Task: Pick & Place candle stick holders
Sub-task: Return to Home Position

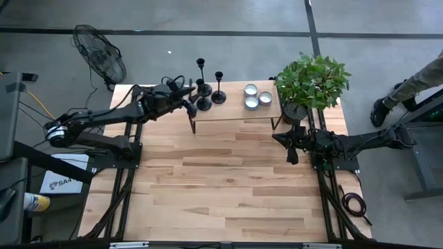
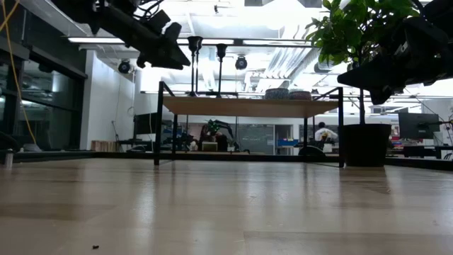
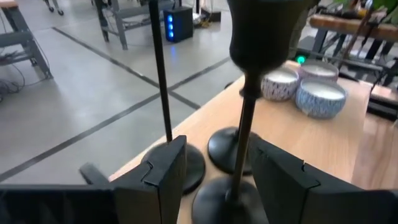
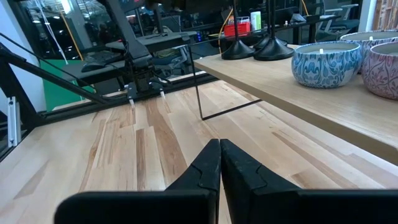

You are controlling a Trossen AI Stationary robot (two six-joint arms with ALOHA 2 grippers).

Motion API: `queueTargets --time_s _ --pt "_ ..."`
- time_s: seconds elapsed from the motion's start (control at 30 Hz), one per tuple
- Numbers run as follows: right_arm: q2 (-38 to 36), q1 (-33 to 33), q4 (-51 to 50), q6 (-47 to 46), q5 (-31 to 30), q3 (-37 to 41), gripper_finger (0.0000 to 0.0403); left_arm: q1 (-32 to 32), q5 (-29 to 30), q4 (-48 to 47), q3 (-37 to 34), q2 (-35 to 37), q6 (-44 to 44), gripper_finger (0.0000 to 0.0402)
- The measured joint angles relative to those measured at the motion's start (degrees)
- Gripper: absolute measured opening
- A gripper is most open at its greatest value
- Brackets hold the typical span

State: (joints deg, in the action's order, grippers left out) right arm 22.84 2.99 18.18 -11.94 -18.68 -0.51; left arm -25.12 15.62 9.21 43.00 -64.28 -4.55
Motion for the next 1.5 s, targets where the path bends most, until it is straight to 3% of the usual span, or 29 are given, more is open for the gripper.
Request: queueTargets --time_s 0.4,0.73,0.93,1.17,1.5 --pt "0.0 0.0 0.0 0.0 0.0 0.0 0.0005 0.8 -4.8 -10.4 0.0 6.3 -0.7 0.017" --pt "0.0 0.0 0.0 0.0 0.0 0.0 0.0005 15.3 5.6 -12.4 0.1 7.2 -1.8 0.017" --pt "0.0 0.0 0.0 0.0 0.0 0.0 0.0005 23.7 9.7 -3.1 -6.6 8.2 -3.0 0.017" --pt "0.0 0.0 0.0 0.0 0.0 0.0 0.0005 25.6 9.0 8.3 -16.4 12.1 -3.3 0.017" --pt "0.0 0.0 0.0 0.0 0.0 0.0 0.0005 25.5 7.5 15.3 -29.3 28.4 0.9 0.017"
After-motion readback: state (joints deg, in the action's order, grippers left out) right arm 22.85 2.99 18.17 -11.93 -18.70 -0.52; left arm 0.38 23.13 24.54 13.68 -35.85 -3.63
